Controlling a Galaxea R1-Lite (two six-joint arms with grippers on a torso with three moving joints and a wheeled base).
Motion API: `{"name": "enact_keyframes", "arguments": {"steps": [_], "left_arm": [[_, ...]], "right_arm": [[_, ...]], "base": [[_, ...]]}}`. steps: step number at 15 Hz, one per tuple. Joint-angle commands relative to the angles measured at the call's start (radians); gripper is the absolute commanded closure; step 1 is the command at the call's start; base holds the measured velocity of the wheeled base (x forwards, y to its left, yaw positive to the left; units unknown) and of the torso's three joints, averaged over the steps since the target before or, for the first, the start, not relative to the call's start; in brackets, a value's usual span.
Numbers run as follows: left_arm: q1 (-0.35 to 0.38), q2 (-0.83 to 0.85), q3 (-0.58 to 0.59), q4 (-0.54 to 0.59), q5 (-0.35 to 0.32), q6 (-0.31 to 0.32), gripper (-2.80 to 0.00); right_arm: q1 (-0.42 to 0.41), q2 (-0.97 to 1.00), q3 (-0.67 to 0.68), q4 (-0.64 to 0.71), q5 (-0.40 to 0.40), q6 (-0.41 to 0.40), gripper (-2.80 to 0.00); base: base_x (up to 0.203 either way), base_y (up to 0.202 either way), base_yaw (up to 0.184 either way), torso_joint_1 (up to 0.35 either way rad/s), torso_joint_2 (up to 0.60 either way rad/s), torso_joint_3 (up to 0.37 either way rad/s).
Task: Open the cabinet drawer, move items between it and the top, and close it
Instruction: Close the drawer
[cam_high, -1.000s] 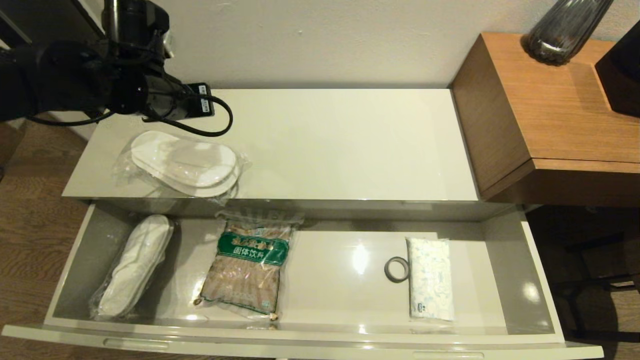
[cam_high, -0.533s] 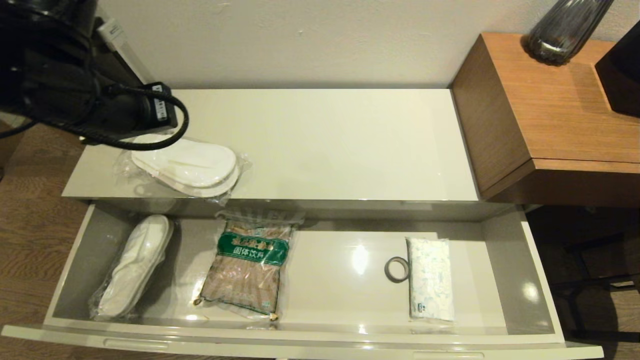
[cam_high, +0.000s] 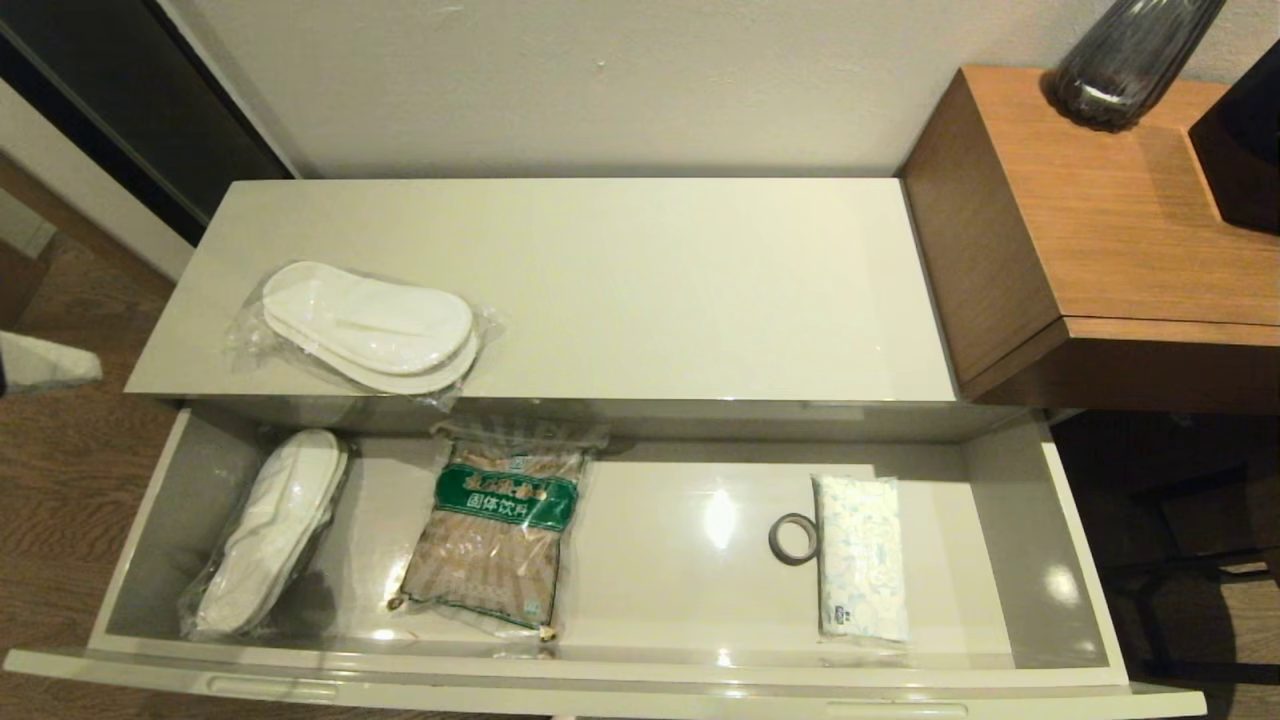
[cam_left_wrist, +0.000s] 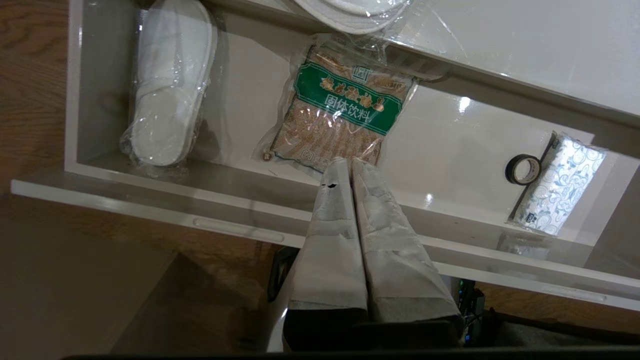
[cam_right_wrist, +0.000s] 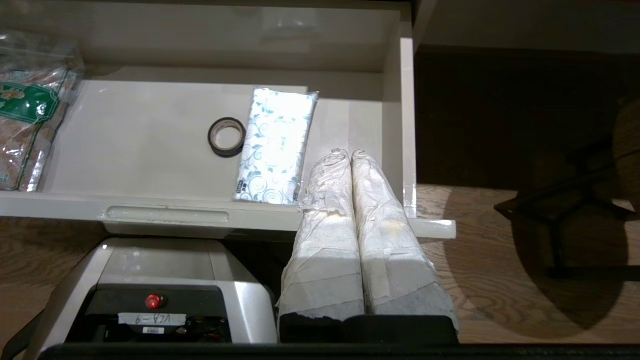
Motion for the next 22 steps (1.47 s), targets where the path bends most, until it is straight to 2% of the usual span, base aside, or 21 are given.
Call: {"name": "enact_keyframes", "arguments": {"steps": [1,4,5,7,9,12,14,16,18,20,22], "left_arm": [[0.0,-0.044,0.007,0.005,0.002,-0.003,0.0],[0.003,-0.047,0.011,0.013,0.0,0.002,0.0],[0.032,-0.075,0.046,0.059,-0.005,0.015,0.0],[0.107,-0.234,0.175,0.152,-0.018,0.062,0.0],[0.175,-0.512,0.312,0.233,-0.033,0.125,0.0],[0.258,-0.883,0.557,0.312,-0.045,0.282,0.0],[0.297,-1.05,0.708,0.303,-0.046,0.427,0.0],[0.319,-1.134,0.795,0.275,-0.041,0.584,0.0],[0.327,-1.137,0.78,0.237,-0.048,0.577,0.0],[0.327,-1.137,0.804,0.147,-0.081,0.539,0.0],[0.327,-1.137,0.903,-0.134,-0.123,0.498,0.0]], "right_arm": [[0.0,0.002,0.0,-0.001,0.001,-0.001,0.0],[0.0,0.002,0.0,-0.001,0.001,-0.001,0.0],[0.0,0.002,0.0,-0.001,0.001,-0.001,0.0],[0.001,0.002,0.0,-0.001,0.001,-0.001,0.0],[0.0,0.002,0.0,-0.001,0.001,-0.001,0.0],[0.0,0.002,0.0,-0.001,0.001,-0.001,0.0],[0.0,0.002,0.0,-0.001,0.001,-0.001,0.0],[0.0,0.002,0.0,-0.001,0.001,-0.001,0.0],[0.0,0.002,0.0,-0.001,0.001,0.001,0.0],[0.0,0.002,0.0,-0.001,0.001,-0.001,0.0],[0.0,0.002,0.0,-0.001,0.001,0.001,0.0]], "base": [[0.0,0.0,0.0,0.0,0.0,0.0],[0.0,0.0,0.0,0.0,0.0,0.0],[0.0,0.0,0.0,0.0,0.0,0.0],[0.0,0.0,0.0,0.0,0.0,0.0],[0.0,0.0,0.0,0.0,0.0,0.0],[0.0,0.0,0.0,0.0,0.0,0.0],[0.0,0.0,0.0,0.0,0.0,0.0],[0.0,0.0,0.0,0.0,0.0,0.0],[0.0,0.0,0.0,0.0,0.0,0.0],[0.0,0.0,0.0,0.0,0.0,0.0],[0.0,0.0,0.0,0.0,0.0,0.0]]}}
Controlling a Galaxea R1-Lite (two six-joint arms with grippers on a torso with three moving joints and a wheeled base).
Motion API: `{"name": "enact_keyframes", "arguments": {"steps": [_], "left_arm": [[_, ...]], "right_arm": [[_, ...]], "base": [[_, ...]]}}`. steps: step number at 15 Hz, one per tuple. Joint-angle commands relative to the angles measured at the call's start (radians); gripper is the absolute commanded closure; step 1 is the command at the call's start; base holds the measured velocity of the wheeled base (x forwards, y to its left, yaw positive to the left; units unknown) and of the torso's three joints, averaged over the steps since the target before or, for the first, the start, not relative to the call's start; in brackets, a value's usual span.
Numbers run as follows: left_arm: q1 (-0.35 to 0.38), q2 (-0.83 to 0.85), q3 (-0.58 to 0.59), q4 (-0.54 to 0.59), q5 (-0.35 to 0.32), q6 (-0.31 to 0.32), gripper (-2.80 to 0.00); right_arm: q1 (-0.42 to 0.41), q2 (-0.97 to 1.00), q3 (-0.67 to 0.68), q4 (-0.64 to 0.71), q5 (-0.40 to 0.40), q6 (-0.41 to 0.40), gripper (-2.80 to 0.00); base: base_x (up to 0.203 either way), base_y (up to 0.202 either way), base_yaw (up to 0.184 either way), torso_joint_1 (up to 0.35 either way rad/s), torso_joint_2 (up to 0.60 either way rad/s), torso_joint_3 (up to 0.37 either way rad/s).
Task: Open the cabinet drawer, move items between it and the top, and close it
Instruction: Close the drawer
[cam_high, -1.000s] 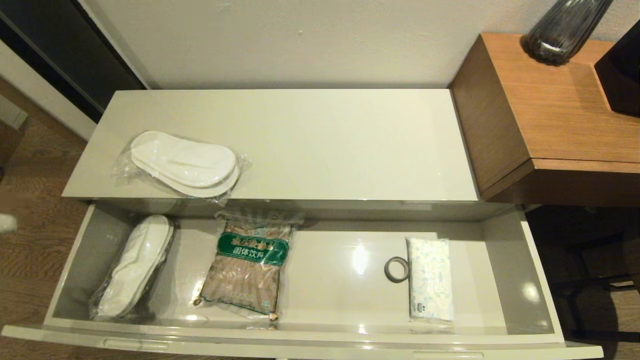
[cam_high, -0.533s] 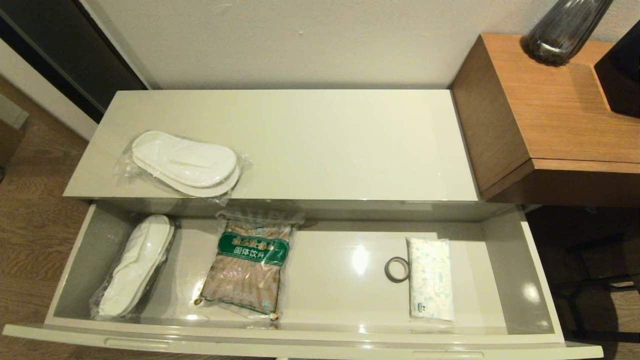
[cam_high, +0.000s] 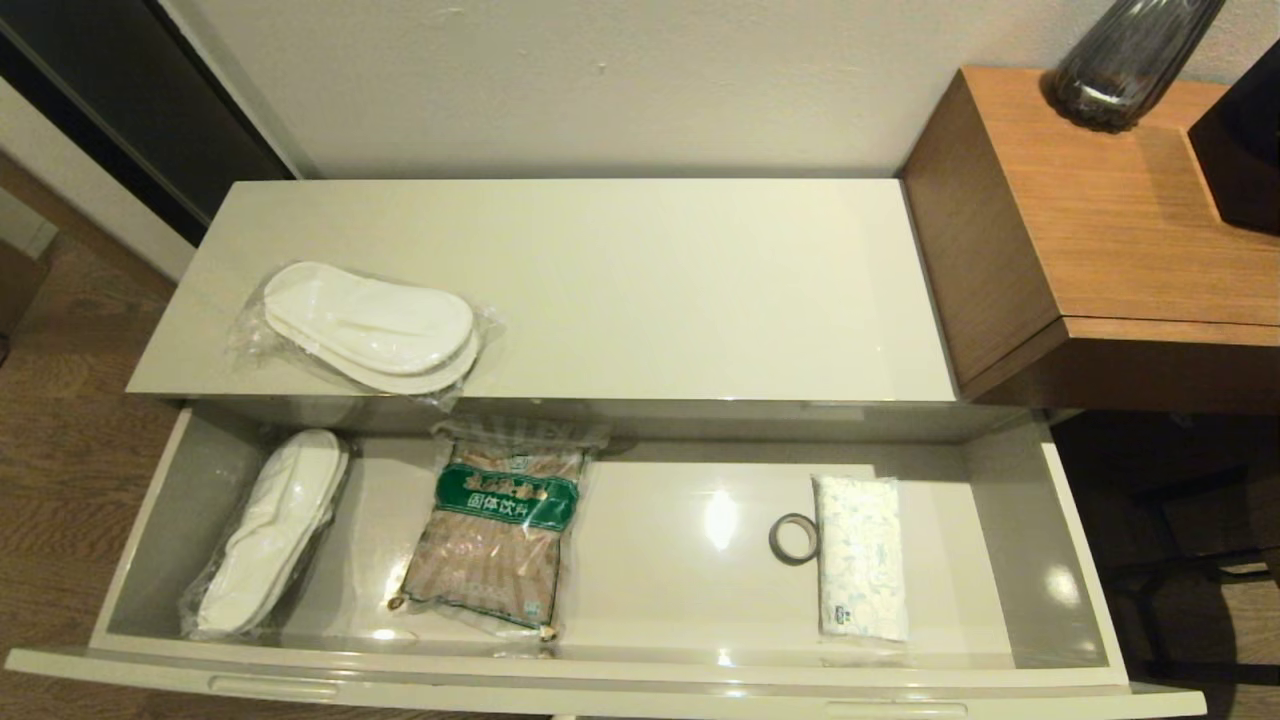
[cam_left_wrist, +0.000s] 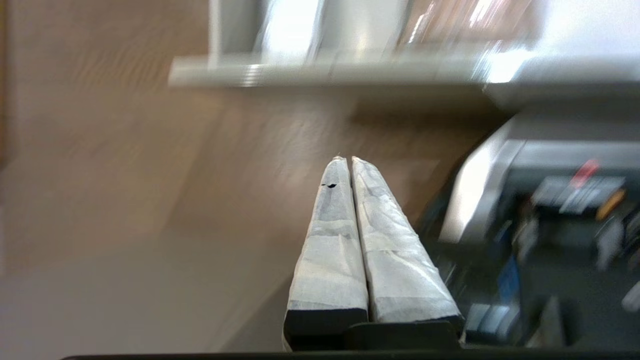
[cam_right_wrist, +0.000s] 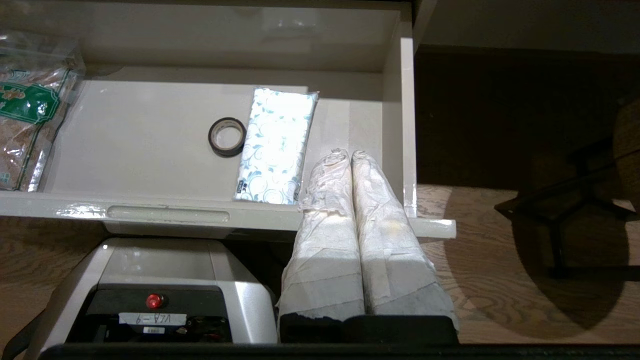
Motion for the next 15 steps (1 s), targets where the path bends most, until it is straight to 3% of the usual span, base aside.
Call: {"name": "enact_keyframes", "arguments": {"steps": [1,2,4,6,7,9,10,15], "left_arm": [[0.001,-0.006,0.15,-0.34,-0.03,-0.028,0.0],[0.001,-0.006,0.226,-0.471,-0.037,-0.025,0.0],[0.001,-0.006,0.486,-0.794,-0.037,0.02,0.0],[0.001,-0.006,0.628,-0.95,-0.052,0.055,0.0],[0.001,-0.006,0.644,-1.007,-0.08,0.058,0.0],[0.001,-0.006,0.636,-0.971,-0.169,-0.051,0.0],[0.001,-0.007,0.633,-0.908,-0.178,-0.061,0.0],[0.001,-0.007,0.633,-0.914,-0.178,-0.084,0.0]], "right_arm": [[0.0,0.002,0.0,0.0,0.0,0.0,0.0],[0.0,0.002,0.0,0.0,0.0,-0.002,0.0],[0.0,0.002,0.0,0.0,0.0,-0.002,0.0],[0.0,0.002,0.0,0.0,0.0,-0.001,0.0],[0.0,0.002,0.0,0.0,0.0,-0.002,0.0],[0.001,0.002,0.0,0.0,0.0,-0.002,0.0],[0.0,0.002,0.0,0.0,0.0,0.0,0.0],[0.0,0.002,0.0,0.0,0.0,-0.002,0.0]], "base": [[0.0,0.0,0.0,0.0,0.0,0.0],[0.0,0.0,0.0,0.0,0.0,0.0],[0.0,0.0,0.0,0.0,0.0,0.0],[0.0,0.0,0.0,0.0,0.0,0.0],[0.0,0.0,0.0,0.0,0.0,0.0],[0.0,0.0,0.0,0.0,0.0,0.0],[0.0,0.0,0.0,0.0,0.0,0.0],[0.0,0.0,0.0,0.0,0.0,0.0]]}}
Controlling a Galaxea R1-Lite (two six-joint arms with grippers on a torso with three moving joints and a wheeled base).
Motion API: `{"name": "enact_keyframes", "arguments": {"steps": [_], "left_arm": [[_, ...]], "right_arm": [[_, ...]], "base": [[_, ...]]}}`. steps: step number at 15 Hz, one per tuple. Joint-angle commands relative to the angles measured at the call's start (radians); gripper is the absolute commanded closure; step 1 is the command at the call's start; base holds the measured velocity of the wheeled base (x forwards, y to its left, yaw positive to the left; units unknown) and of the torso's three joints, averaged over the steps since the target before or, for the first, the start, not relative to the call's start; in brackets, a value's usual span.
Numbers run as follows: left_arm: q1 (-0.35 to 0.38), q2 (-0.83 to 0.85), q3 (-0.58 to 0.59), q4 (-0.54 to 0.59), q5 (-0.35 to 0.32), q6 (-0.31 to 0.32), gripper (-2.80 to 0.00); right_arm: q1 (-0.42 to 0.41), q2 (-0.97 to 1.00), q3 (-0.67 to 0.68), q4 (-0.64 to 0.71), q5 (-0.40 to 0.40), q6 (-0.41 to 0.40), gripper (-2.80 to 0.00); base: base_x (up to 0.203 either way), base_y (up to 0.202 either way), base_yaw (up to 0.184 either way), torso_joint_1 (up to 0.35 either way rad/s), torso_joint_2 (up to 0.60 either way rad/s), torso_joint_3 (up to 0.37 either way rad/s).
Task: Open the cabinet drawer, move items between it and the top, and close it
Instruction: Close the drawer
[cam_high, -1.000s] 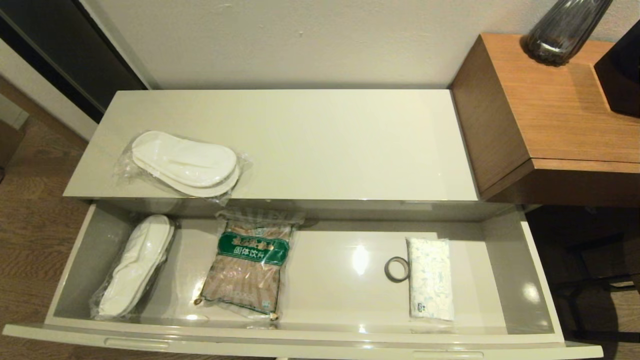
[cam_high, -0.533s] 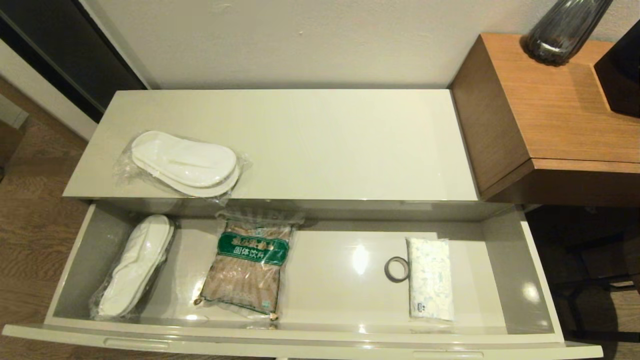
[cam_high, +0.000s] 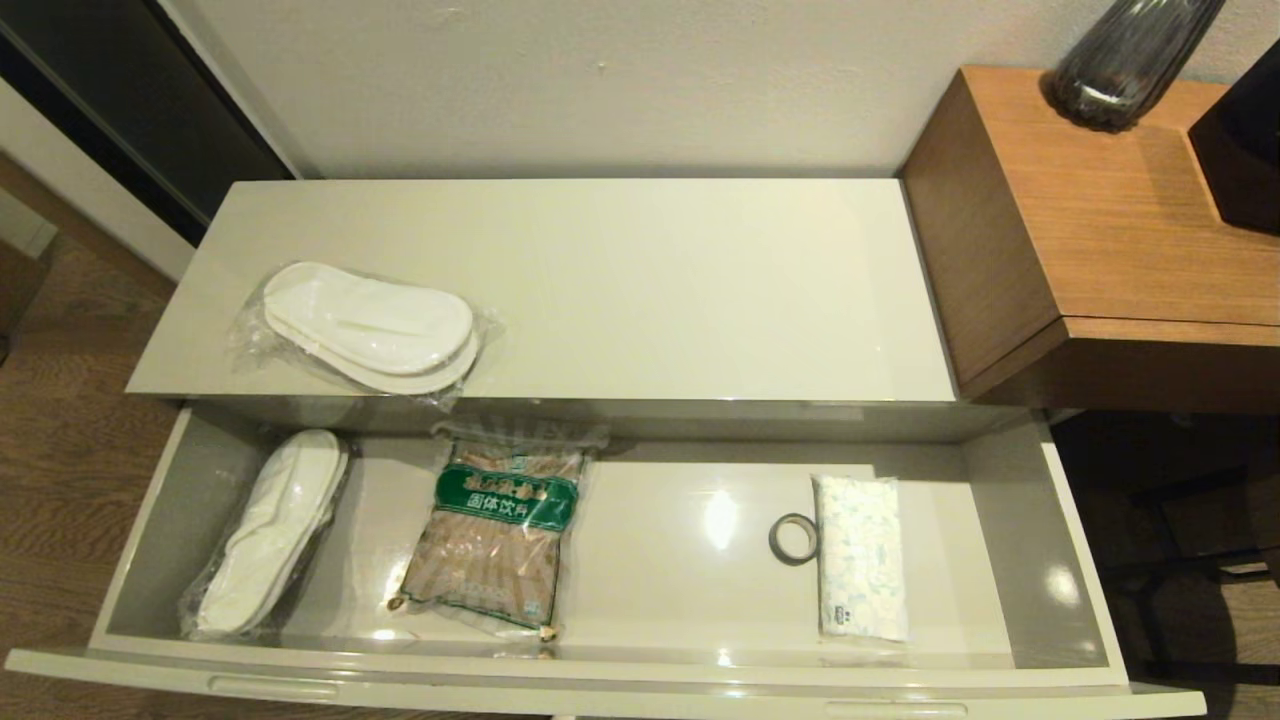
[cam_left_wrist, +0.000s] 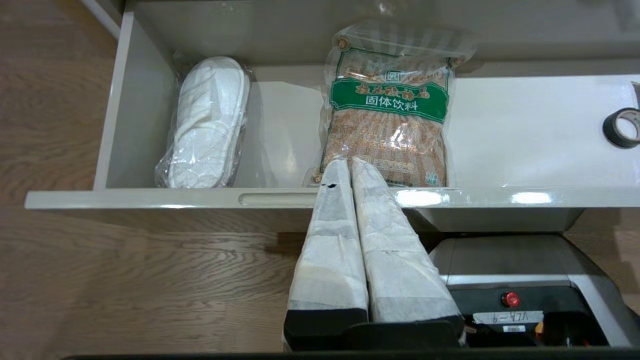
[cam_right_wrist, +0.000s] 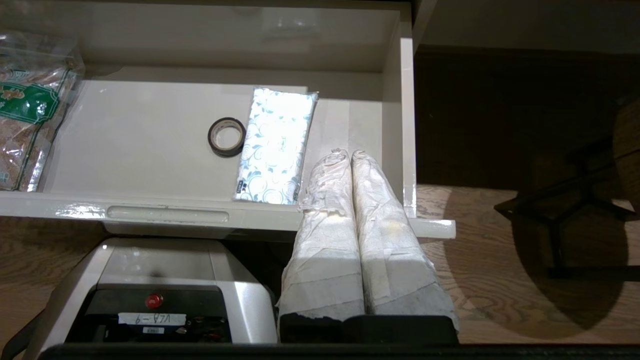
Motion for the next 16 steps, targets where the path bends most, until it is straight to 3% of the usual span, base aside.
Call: {"name": "enact_keyframes", "arguments": {"steps": [1,16], "left_arm": [[-0.001,0.004,0.0,0.0,0.001,0.012,0.0],[-0.001,0.004,0.001,-0.003,0.001,-0.008,0.0]], "right_arm": [[0.0,0.002,0.0,0.0,0.001,-0.001,0.0],[0.0,0.002,0.0,0.0,0.001,-0.001,0.0]], "base": [[0.0,0.0,0.0,0.0,0.0,0.0],[0.0,0.0,0.0,0.0,0.0,0.0]]}}
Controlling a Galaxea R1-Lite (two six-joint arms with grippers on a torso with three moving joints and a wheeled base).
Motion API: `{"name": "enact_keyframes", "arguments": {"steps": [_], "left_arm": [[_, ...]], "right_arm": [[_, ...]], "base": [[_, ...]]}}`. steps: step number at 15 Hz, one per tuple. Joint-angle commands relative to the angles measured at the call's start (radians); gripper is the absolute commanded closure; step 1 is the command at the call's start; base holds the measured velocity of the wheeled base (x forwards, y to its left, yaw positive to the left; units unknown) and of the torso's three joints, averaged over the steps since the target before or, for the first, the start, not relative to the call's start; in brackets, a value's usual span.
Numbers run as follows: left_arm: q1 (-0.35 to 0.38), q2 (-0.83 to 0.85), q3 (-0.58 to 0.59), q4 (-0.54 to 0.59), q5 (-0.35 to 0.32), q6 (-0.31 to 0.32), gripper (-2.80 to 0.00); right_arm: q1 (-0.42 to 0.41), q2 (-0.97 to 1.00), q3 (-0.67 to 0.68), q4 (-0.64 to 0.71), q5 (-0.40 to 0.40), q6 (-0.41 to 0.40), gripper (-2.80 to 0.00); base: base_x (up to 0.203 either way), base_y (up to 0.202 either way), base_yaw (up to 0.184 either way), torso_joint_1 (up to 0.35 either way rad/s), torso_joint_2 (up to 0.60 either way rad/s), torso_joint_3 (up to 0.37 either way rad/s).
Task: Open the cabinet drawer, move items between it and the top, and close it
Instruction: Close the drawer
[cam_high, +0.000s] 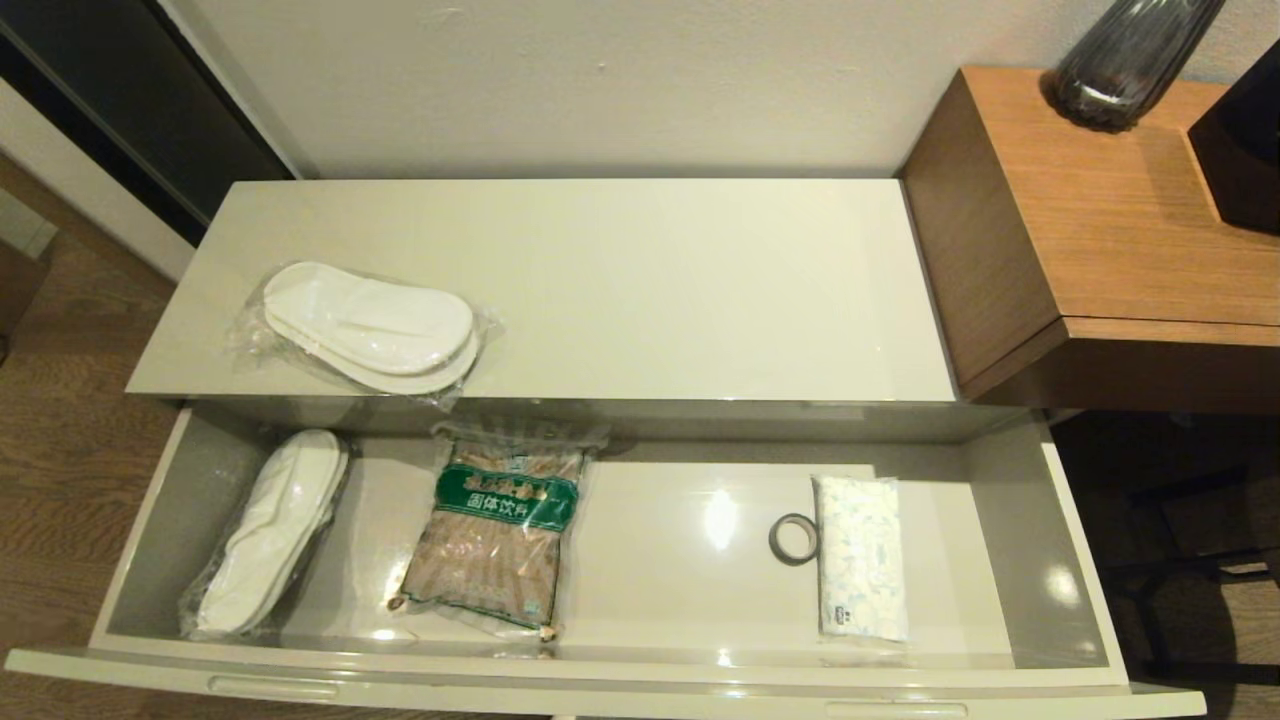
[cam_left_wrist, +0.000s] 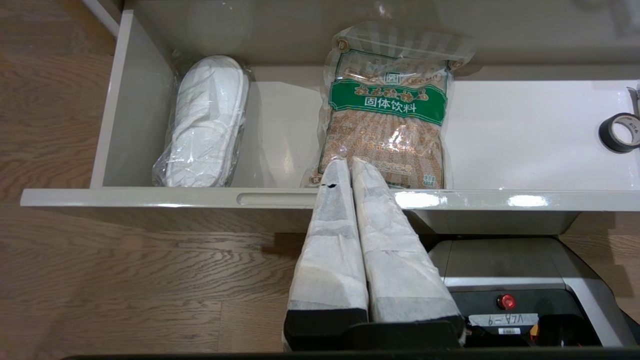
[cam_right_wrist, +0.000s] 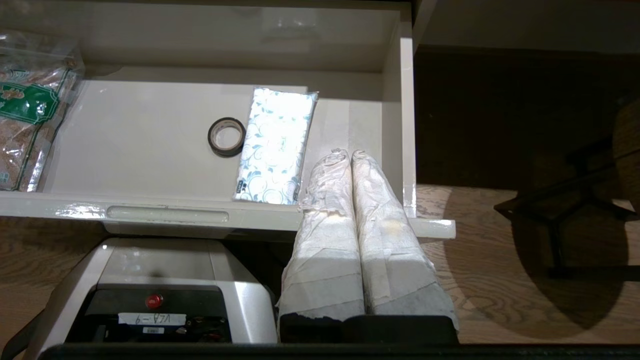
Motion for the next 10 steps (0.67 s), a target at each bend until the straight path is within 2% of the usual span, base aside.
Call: {"name": "enact_keyframes", "arguments": {"steps": [1,10], "left_arm": [[0.0,0.004,0.0,0.0,0.0,0.0,0.0],[0.0,0.004,0.0,0.0,0.0,0.0,0.0]], "right_arm": [[0.0,0.002,0.0,0.0,0.0,-0.001,0.0],[0.0,0.002,0.0,0.0,0.0,-0.001,0.0]], "base": [[0.0,0.0,0.0,0.0,0.0,0.0],[0.0,0.0,0.0,0.0,0.0,0.0]]}}
